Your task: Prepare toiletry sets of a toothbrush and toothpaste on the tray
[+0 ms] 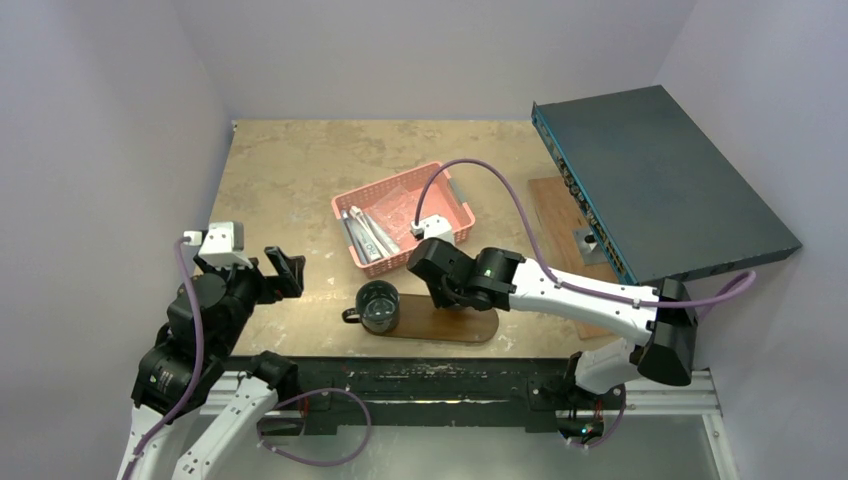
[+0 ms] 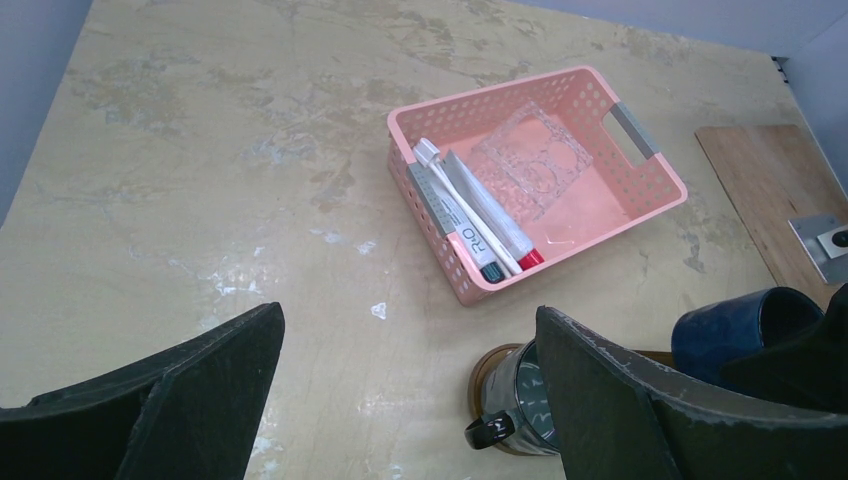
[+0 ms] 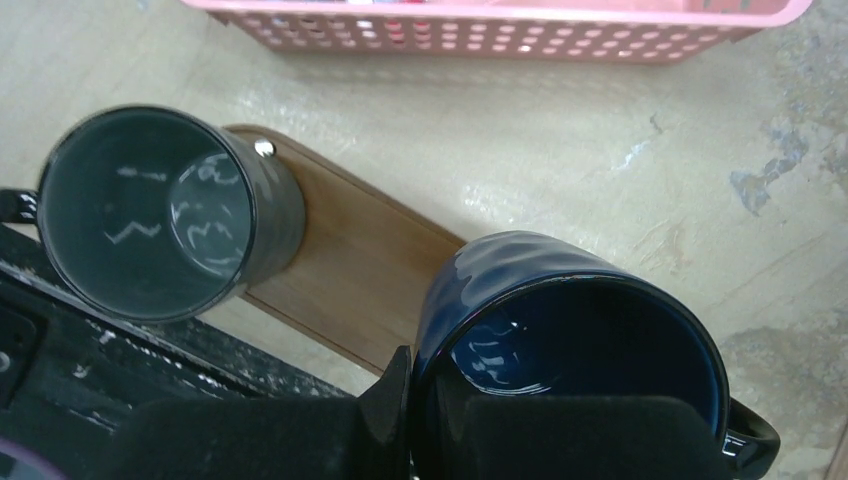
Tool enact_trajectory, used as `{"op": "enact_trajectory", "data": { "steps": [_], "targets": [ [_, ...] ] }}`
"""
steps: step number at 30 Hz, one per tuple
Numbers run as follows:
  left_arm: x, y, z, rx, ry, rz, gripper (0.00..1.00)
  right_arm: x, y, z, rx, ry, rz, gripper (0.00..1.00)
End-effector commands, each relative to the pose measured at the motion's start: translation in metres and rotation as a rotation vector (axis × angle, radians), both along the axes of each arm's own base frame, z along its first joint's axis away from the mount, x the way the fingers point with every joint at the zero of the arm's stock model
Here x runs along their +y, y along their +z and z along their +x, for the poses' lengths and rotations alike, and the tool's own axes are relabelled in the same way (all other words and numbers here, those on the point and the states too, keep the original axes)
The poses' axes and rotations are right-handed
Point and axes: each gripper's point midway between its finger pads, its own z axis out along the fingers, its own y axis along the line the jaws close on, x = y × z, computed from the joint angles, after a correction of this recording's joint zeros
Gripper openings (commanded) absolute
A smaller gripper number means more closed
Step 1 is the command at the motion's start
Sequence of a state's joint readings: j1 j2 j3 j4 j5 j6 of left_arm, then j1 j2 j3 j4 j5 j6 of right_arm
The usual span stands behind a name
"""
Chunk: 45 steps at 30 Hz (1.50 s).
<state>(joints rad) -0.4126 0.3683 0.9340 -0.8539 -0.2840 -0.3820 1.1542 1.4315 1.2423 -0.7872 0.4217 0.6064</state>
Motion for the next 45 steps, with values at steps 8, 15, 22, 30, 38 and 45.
{"op": "enact_trajectory", "data": {
  "steps": [8, 15, 22, 30, 38, 45],
  "targets": [
    [-0.001, 0.003, 0.006, -0.009, 0.006, 0.003, 0.96, -0.021, -0.016, -0.018, 0.031, 0.041, -0.094, 0.00],
    [-0.002, 0.002, 0.007, -0.005, 0.003, 0.003, 0.96, -0.033, -0.028, -0.025, 0.071, -0.049, -0.097, 0.00],
    [-0.003, 0.002, 0.006, -0.006, -0.002, 0.001, 0.96, -0.040, -0.033, -0.027, 0.089, -0.155, -0.080, 0.00],
    [-0.004, 0.004, 0.005, -0.013, -0.012, -0.006, 0.96, -0.050, -0.039, -0.024, 0.075, -0.279, -0.074, 0.00],
    [-0.005, 0.005, 0.004, -0.017, -0.017, -0.010, 0.96, -0.045, -0.050, -0.024, 0.087, -0.320, -0.053, 0.00],
    [-0.005, 0.004, 0.004, -0.016, -0.019, -0.010, 0.96, -0.045, -0.059, -0.025, 0.097, -0.334, -0.059, 0.00]
  ]
}}
